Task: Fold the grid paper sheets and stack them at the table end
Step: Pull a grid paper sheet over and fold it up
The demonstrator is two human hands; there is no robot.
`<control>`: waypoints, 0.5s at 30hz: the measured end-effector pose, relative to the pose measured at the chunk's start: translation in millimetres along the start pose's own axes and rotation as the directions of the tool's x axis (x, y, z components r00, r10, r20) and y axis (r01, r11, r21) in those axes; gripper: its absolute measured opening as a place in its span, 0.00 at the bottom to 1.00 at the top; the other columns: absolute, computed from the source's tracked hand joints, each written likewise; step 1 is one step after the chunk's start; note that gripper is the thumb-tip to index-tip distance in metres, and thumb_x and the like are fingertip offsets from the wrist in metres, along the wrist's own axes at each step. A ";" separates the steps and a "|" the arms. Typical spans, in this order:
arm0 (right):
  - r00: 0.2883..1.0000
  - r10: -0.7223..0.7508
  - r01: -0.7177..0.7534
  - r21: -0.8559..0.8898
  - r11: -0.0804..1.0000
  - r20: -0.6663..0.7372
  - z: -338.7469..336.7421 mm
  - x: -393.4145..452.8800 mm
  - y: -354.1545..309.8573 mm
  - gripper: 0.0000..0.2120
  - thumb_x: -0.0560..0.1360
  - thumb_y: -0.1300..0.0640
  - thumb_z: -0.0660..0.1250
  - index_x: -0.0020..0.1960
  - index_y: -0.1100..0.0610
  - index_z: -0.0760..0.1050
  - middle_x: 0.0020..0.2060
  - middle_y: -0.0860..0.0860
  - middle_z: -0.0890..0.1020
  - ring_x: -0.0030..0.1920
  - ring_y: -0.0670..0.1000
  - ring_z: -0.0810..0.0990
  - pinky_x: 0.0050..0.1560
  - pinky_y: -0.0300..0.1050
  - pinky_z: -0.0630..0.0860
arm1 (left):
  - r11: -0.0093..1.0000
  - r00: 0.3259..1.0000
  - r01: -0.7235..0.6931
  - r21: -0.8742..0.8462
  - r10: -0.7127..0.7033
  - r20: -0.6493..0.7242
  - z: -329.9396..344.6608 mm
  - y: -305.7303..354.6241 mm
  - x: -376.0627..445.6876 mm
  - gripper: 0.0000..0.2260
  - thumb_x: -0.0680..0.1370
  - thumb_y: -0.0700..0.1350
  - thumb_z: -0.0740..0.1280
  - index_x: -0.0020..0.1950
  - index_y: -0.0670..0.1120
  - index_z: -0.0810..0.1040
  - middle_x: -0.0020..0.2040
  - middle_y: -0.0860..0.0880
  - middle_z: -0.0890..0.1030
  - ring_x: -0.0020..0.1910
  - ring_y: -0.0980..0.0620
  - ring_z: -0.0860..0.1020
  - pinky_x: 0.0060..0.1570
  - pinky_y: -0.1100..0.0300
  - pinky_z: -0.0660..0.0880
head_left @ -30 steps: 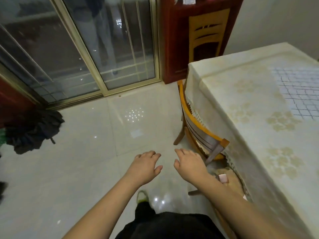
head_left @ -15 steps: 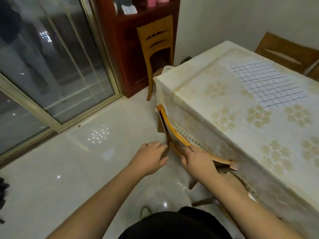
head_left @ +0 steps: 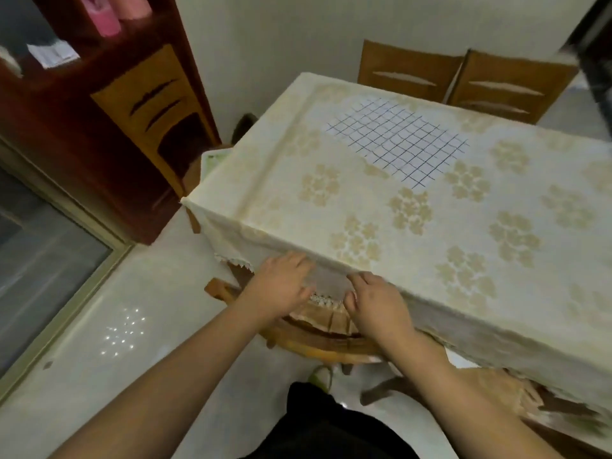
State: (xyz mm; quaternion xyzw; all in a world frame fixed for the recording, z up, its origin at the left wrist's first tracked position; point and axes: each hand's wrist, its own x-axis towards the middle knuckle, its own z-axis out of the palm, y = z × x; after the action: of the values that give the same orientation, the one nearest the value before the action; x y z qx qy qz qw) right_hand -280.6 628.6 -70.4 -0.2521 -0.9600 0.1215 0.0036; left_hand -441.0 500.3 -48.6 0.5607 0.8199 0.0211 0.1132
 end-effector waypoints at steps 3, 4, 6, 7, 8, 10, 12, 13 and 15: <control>0.996 0.084 -0.084 -0.014 0.996 0.008 -2.2 31.6 26.4 0.19 0.79 0.52 0.56 0.66 0.56 0.73 0.58 0.54 0.79 0.55 0.54 0.78 0.53 0.49 0.75 | 0.996 0.995 -0.084 0.000 0.084 0.052 -0.3 -4.3 46.6 0.24 0.81 0.55 0.56 0.76 0.48 0.61 0.76 0.47 0.63 0.74 0.49 0.61 0.71 0.50 0.61; 0.994 0.109 -0.109 -0.004 0.994 0.012 -3.7 41.5 32.4 0.19 0.79 0.51 0.56 0.67 0.56 0.72 0.59 0.53 0.79 0.56 0.54 0.78 0.54 0.49 0.75 | 0.994 0.992 -0.111 0.007 0.111 0.061 -0.9 -5.2 61.9 0.24 0.81 0.55 0.56 0.76 0.48 0.62 0.76 0.47 0.63 0.74 0.49 0.61 0.70 0.50 0.61; 0.990 0.142 -0.142 0.005 0.990 0.016 -5.9 61.3 42.0 0.19 0.80 0.51 0.55 0.68 0.56 0.71 0.61 0.53 0.78 0.58 0.54 0.77 0.56 0.49 0.75 | 0.988 0.987 -0.147 0.044 0.144 0.074 -3.3 -7.5 92.4 0.24 0.81 0.55 0.57 0.75 0.49 0.62 0.75 0.47 0.64 0.74 0.49 0.61 0.69 0.50 0.63; 0.988 0.152 -0.152 0.005 0.988 0.017 -6.7 71.0 46.6 0.20 0.80 0.50 0.55 0.69 0.56 0.70 0.62 0.53 0.78 0.59 0.54 0.77 0.56 0.49 0.74 | 0.987 0.986 -0.154 0.053 0.149 0.076 -3.2 -9.4 107.1 0.24 0.81 0.55 0.57 0.76 0.49 0.62 0.76 0.47 0.63 0.74 0.49 0.61 0.68 0.50 0.63; 0.986 0.165 -0.165 0.013 0.986 0.024 -8.1 80.5 51.4 0.21 0.80 0.50 0.55 0.70 0.56 0.69 0.63 0.54 0.77 0.59 0.54 0.77 0.57 0.49 0.74 | 0.987 0.985 -0.154 0.044 0.150 0.082 -3.2 -11.9 121.9 0.24 0.81 0.55 0.57 0.76 0.49 0.61 0.76 0.47 0.63 0.74 0.48 0.61 0.69 0.50 0.63; 0.979 0.200 -0.201 0.022 0.979 0.035 -9.1 97.9 62.9 0.22 0.81 0.51 0.54 0.73 0.57 0.66 0.64 0.54 0.76 0.61 0.55 0.76 0.58 0.49 0.73 | 0.988 0.984 -0.151 0.022 0.149 0.100 -3.1 -17.0 149.5 0.25 0.81 0.56 0.57 0.77 0.51 0.59 0.76 0.47 0.62 0.74 0.48 0.61 0.69 0.49 0.62; 0.973 0.231 -0.231 0.009 0.973 0.031 -6.6 113.5 77.2 0.23 0.81 0.51 0.55 0.73 0.58 0.64 0.64 0.55 0.76 0.61 0.56 0.76 0.58 0.49 0.73 | 0.986 0.980 -0.167 0.023 0.163 0.114 -2.0 -22.2 178.3 0.25 0.81 0.55 0.56 0.78 0.50 0.58 0.77 0.47 0.62 0.74 0.47 0.61 0.69 0.49 0.63; 0.968 0.247 -0.247 0.003 0.969 0.031 -4.8 122.0 84.5 0.23 0.80 0.51 0.55 0.73 0.59 0.64 0.64 0.56 0.76 0.61 0.57 0.77 0.57 0.50 0.73 | 0.984 0.977 -0.177 0.026 0.172 0.123 -1.4 -25.1 194.4 0.25 0.82 0.55 0.56 0.78 0.50 0.57 0.77 0.46 0.61 0.74 0.47 0.61 0.69 0.48 0.63; 0.962 0.272 -0.272 0.005 0.962 0.021 2.2 141.0 99.3 0.23 0.79 0.52 0.57 0.72 0.61 0.67 0.63 0.57 0.78 0.59 0.58 0.78 0.55 0.51 0.75 | 0.983 0.976 -0.184 0.026 0.179 0.124 1.9 -31.4 228.9 0.25 0.82 0.54 0.56 0.77 0.49 0.58 0.76 0.46 0.62 0.74 0.46 0.62 0.68 0.48 0.65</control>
State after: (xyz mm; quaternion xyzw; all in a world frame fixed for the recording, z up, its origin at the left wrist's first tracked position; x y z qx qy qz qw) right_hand -355.9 780.3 -103.5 -0.3805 -0.9158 0.1271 -0.0218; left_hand -548.4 700.0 -92.7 0.6356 0.7571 -0.0180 0.1502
